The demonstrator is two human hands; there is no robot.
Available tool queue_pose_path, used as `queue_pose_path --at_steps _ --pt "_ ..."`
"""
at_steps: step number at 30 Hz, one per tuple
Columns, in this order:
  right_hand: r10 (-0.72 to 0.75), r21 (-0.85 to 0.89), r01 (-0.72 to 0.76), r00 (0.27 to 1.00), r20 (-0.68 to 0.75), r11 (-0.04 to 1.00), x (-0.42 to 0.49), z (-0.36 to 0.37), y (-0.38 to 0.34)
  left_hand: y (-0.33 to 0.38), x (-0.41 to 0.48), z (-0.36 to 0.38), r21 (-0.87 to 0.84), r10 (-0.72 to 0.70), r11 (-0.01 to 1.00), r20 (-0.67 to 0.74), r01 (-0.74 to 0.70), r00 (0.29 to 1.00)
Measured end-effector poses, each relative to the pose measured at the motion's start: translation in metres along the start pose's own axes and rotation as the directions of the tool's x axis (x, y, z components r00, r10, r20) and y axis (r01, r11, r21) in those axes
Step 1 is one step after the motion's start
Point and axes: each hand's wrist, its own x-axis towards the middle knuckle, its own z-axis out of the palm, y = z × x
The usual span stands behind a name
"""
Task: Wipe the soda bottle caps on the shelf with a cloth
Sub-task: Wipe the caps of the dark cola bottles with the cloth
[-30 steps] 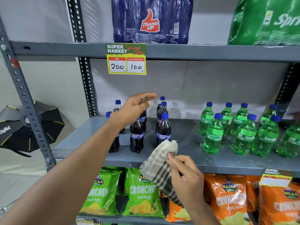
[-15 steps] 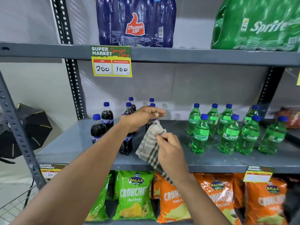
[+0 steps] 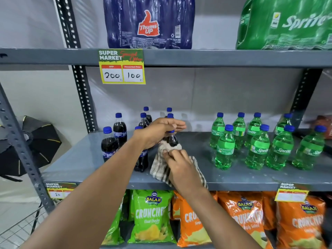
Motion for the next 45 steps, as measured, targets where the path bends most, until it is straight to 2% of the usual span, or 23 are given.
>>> queue_pose_path --at_steps 3,5,8,11,15,18,20,25,27,31,36,41,45 --pt "0.011 0.015 -0.012 0.996 0.085 1.0 -0.013 0.006 0.002 -0.004 0.001 0.001 -0.039 0.027 0.999 -0.03 -0.028 0.999" --pt "0.029 0.037 -0.033 0.996 0.089 0.999 -0.017 0.007 0.003 -0.005 0.001 0.003 -0.075 0.047 0.996 -0.052 -0.051 0.998" --pt "0.06 0.083 -0.062 0.998 0.022 0.995 -0.01 0.001 0.003 -0.007 0.001 0.004 -0.113 0.056 0.992 -0.053 -0.061 0.997" --pt "0.1 0.14 -0.085 0.989 -0.106 0.986 0.011 -0.005 0.002 -0.006 0.001 0.002 -0.11 0.046 0.993 -0.039 -0.05 0.998" --pt "0.115 0.099 -0.1 0.981 -0.16 0.99 0.029 -0.01 -0.005 0.0 0.0 0.003 -0.084 0.009 0.996 -0.039 -0.012 0.999" --pt "0.04 0.06 -0.032 0.99 -0.136 0.998 0.02 -0.009 -0.007 0.001 0.0 0.002 -0.045 0.013 0.999 -0.03 -0.015 0.999" --pt "-0.004 0.027 0.006 0.998 -0.068 1.0 0.009 -0.005 -0.006 0.001 0.001 0.002 -0.046 0.005 0.999 -0.024 -0.007 1.0" --pt "0.017 0.055 -0.02 0.998 0.056 0.998 -0.018 0.005 0.0 0.0 0.002 0.001 -0.051 0.007 0.999 -0.014 -0.007 1.0" --pt "0.029 0.079 -0.032 0.999 0.045 0.996 -0.019 0.004 0.003 0.001 0.0 0.001 -0.046 0.005 0.999 -0.015 -0.006 1.0" --pt "0.09 0.154 -0.079 0.994 -0.065 0.985 -0.003 -0.006 0.007 0.001 0.0 0.001 -0.056 0.007 0.998 -0.013 -0.008 1.0" --pt "0.097 0.141 -0.079 0.987 -0.129 0.987 0.028 -0.015 0.004 0.004 0.0 0.003 -0.07 -0.01 0.998 -0.027 0.008 1.0" --pt "0.069 0.092 -0.06 0.993 -0.099 0.994 0.023 -0.013 -0.001 0.004 0.0 0.002 -0.055 -0.021 0.998 -0.027 0.02 0.999" --pt "0.018 0.048 -0.018 1.0 -0.004 0.999 0.002 -0.008 -0.004 0.004 0.0 0.002 -0.031 -0.017 0.999 -0.012 0.016 1.0"
